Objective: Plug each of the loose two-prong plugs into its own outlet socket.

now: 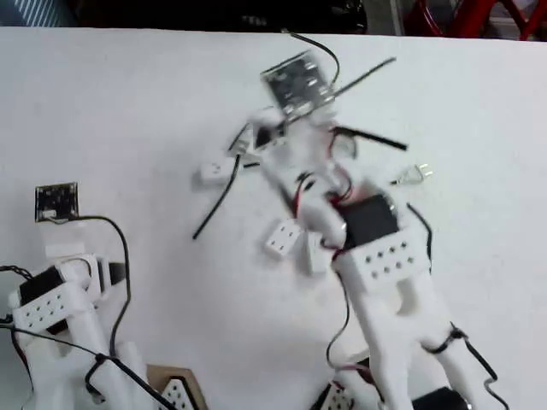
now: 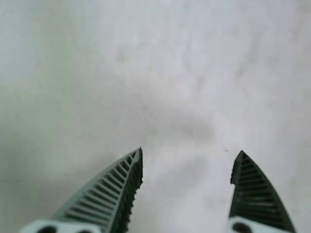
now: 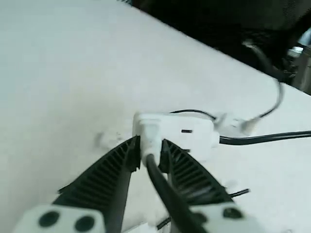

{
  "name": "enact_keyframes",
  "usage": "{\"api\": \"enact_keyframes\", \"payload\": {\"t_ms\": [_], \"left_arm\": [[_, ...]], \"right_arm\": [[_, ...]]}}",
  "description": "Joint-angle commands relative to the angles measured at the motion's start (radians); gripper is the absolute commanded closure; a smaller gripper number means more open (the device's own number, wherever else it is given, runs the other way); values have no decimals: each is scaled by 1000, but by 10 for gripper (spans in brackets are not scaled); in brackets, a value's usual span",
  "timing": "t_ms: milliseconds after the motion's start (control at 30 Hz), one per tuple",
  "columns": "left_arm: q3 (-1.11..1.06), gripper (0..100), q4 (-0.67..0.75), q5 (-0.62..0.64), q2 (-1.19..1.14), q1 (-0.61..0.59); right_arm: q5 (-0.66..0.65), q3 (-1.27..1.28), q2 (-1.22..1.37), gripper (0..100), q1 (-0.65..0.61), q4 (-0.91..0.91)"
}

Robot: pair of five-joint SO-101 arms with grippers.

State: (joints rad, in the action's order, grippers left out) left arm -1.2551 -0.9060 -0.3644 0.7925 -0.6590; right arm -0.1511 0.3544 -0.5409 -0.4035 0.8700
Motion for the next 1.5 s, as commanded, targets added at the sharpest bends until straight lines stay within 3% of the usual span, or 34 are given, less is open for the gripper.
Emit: {"api": "enact_keyframes", "payload": {"t_ms": [0, 233, 367, 567, 700, 1233, 1467], "left_arm": [[6, 710, 18, 5, 27, -7], [6, 710, 18, 5, 27, -5], [6, 710, 18, 5, 27, -5], [6, 710, 20, 6, 27, -5], [6, 710, 20, 6, 27, -5], [6, 710, 20, 5, 27, -5], [6, 710, 20, 5, 27, -5]], "right_arm": [[-11, -9, 102, 981, 166, -136], [-11, -21, 427, 981, 268, -403], [-6, -149, 630, 981, 286, -410], [-3, -463, 914, 971, 291, -240], [18, -652, 1020, 863, 291, -102], [60, -1109, 1030, 840, 213, 685], [61, -1143, 1040, 840, 71, 805]]}}
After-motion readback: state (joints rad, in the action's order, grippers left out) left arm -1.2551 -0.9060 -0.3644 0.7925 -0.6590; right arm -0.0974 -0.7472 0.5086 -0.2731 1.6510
